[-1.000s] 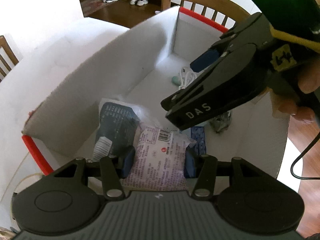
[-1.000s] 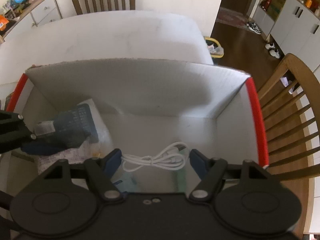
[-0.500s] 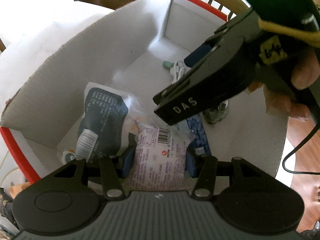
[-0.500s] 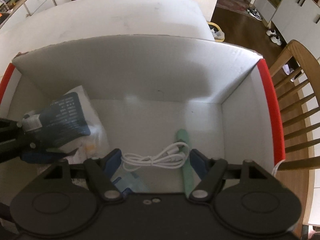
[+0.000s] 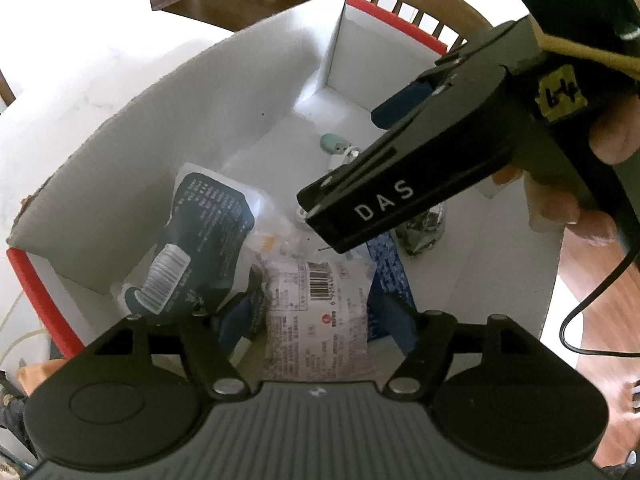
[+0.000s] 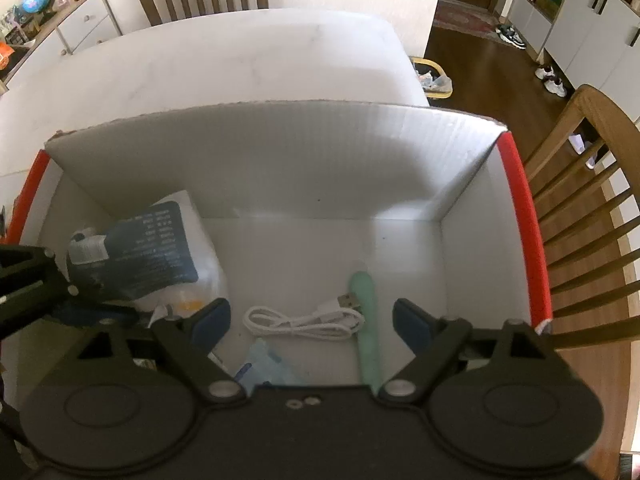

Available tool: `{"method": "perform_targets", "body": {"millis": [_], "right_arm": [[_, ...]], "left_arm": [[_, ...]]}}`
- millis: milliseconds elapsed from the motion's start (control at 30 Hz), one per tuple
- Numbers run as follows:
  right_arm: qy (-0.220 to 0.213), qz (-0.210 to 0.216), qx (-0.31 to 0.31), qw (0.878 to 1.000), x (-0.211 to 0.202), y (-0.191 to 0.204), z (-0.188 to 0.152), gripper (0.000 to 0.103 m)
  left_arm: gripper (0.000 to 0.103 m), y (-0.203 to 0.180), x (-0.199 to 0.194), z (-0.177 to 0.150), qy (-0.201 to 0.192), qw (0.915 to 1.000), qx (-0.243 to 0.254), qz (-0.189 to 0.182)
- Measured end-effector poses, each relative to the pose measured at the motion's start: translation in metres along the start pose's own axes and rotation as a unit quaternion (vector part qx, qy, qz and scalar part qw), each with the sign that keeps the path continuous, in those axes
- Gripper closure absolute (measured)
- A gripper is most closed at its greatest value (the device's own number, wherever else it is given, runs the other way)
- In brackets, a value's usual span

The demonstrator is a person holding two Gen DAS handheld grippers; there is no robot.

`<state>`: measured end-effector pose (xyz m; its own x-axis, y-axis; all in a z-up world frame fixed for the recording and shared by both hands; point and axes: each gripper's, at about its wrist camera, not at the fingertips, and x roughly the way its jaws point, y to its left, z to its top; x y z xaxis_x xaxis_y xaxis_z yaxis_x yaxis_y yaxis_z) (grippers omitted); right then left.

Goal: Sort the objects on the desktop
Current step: 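Lower the pink bag and white cable into the shoebox with both tools, then open left tool to release the pink bag while right tool drops the cable, then move both open tools back from the shoebox to the item pile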

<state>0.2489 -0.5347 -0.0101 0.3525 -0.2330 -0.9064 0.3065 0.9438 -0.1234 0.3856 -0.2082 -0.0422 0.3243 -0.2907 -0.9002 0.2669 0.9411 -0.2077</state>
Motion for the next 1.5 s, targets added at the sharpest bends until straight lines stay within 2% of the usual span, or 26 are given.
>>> {"method": "perform_targets", "body": {"millis": [200,433,567,1000,1367,1500], "right_arm": [[-0.010,0.000,0.004,1.000,-0.011,-0.001,-0.008,0.014],[-0.023,-0.004,0.005,1.000,-0.029,0.002,-0.009,0.014],[-0.035,-0.002,0.006,0.999,-0.042,0.006,-0.009,0.014],[-0.102,0.008,0.012,0.995,-0.099,0.016,-0.033,0.012],[-0.149,0.001,0.024,0.989,-0.132,0.035,-0.056,0.011],[-0.164,0.003,0.027,0.986,-0.142,0.047,-0.064,0.010]], "left_arm": [[0.026,-0.007,-0.013,-0.004,-0.015,0.9999,0.002,0.001],[0.026,-0.002,-0.037,-0.024,-0.044,0.9990,-0.001,0.005],[0.026,-0.002,-0.043,-0.019,-0.064,0.9979,-0.011,0.005],[0.026,-0.011,-0.069,-0.038,-0.120,0.9918,-0.042,0.005],[0.019,-0.015,-0.099,-0.067,-0.171,0.9830,-0.068,-0.001],[0.016,-0.012,-0.113,-0.079,-0.190,0.9781,-0.085,0.008]]}}
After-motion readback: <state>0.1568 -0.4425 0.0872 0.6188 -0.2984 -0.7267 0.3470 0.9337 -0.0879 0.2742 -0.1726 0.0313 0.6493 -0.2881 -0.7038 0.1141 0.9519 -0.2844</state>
